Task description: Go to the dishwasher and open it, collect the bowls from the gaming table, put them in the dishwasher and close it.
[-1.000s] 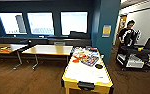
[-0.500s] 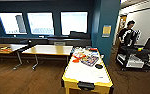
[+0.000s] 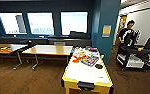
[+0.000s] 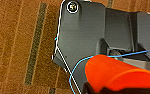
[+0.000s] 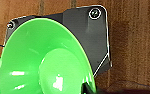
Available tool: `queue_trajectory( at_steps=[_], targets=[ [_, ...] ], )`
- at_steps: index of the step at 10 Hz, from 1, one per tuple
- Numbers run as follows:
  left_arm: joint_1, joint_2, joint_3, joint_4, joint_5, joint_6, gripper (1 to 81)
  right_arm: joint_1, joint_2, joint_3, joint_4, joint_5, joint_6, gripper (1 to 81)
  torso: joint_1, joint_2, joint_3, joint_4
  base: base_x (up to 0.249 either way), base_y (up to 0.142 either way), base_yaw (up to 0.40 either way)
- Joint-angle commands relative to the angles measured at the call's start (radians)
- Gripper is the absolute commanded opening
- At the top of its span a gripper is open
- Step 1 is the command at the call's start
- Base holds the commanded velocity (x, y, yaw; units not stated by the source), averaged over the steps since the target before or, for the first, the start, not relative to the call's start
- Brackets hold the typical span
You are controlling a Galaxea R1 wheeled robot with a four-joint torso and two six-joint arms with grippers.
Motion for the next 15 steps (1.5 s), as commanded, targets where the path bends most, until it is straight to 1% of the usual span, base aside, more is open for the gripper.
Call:
queue_trajectory(
  at_steps=[1, 2, 3, 5, 6, 7, 9, 10, 11, 12, 13, 14, 15],
  targets=[
    [-0.044, -0.025, -0.001, -0.328, 0.004, 0.3, 1.0, 0.046, -0.017, -0.004, -0.012, -0.06, -0.004, 1.0, 0.0, 0.0, 0.0, 0.0, 0.0, 0.0, 0.0],
    [-0.044, -0.029, 0.001, -0.4, 0.003, 0.379, 1.0, 0.046, -0.017, -0.004, -0.011, -0.06, -0.004, 1.0, 0.0, 0.0, 0.0, 0.0, 0.0, 0.0, 0.0],
    [-0.047, -0.034, -0.001, -0.473, 0.004, 0.45, 1.0, 0.045, -0.017, -0.004, -0.012, -0.06, -0.004, 1.0, 0.0, 0.0, 0.0, 0.0, 0.0, 0.0, 0.0],
    [-0.052, -0.039, -0.002, -0.557, 0.004, 0.538, 1.0, 0.043, -0.02, -0.004, -0.01, -0.06, -0.004, 1.0, 0.0, 0.0, 0.0, 0.0, 0.0, 0.0, 0.0],
    [-0.053, -0.039, -0.006, -0.583, 0.004, 0.555, 1.0, 0.045, -0.02, -0.004, -0.012, -0.06, -0.004, 1.0, 0.0, 0.0, 0.0, 0.0, 0.0, 0.0, 0.0],
    [-0.055, -0.031, -0.006, -0.582, 0.007, 0.553, 1.0, 0.048, -0.019, -0.004, -0.012, -0.062, -0.006, 1.0, 0.0, 0.0, 0.0, 0.0, 0.0, 0.0, 0.0],
    [-0.055, -0.019, -0.042, -0.571, 0.007, 0.56, 1.0, 0.05, -0.016, -0.004, -0.012, -0.062, -0.006, 1.0, 0.0, 0.0, 0.0, 0.0, 0.0, 0.0, 0.0],
    [-0.055, -0.023, -0.047, -0.572, -0.004, 0.563, 1.0, 0.05, -0.016, -0.004, -0.012, -0.062, -0.006, 1.0, 0.0, 0.0, 0.0, 0.0, 0.0, 0.0, 0.0],
    [-0.05, -0.032, -0.041, -0.565, -0.064, 0.566, 1.0, 0.047, -0.014, -0.004, -0.012, -0.062, -0.006, 1.0, 0.0, 0.0, 0.0, 0.0, 0.0, 0.0, 0.0],
    [-0.046, -0.014, -0.039, -0.487, -0.101, 0.591, 1.0, 0.045, -0.016, -0.004, -0.011, -0.062, -0.004, 1.0, 0.0, 0.0, 0.0, 0.0, 0.0, 0.0, 0.0],
    [-0.046, -0.002, -0.044, -0.439, -0.104, 0.595, 1.0, 0.042, -0.016, -0.004, -0.01, -0.062, -0.004, 1.0, 0.0, 0.0, 0.0, 0.0, 0.0, 0.0, 0.0],
    [-0.046, 0.001, -0.041, -0.413, -0.111, 0.596, 1.0, 0.04, -0.014, -0.005, -0.01, -0.062, -0.004, 1.0, 0.0, 0.0, 0.0, 0.0, 0.0, 0.0, 0.0],
    [-0.046, 0.003, -0.044, -0.408, -0.111, 0.595, 1.0, 0.039, -0.014, -0.005, -0.009, -0.06, -0.003, 1.0, 0.0, 0.0, 0.0, 0.0, 0.0, 0.0, 0.0]
  ],
)
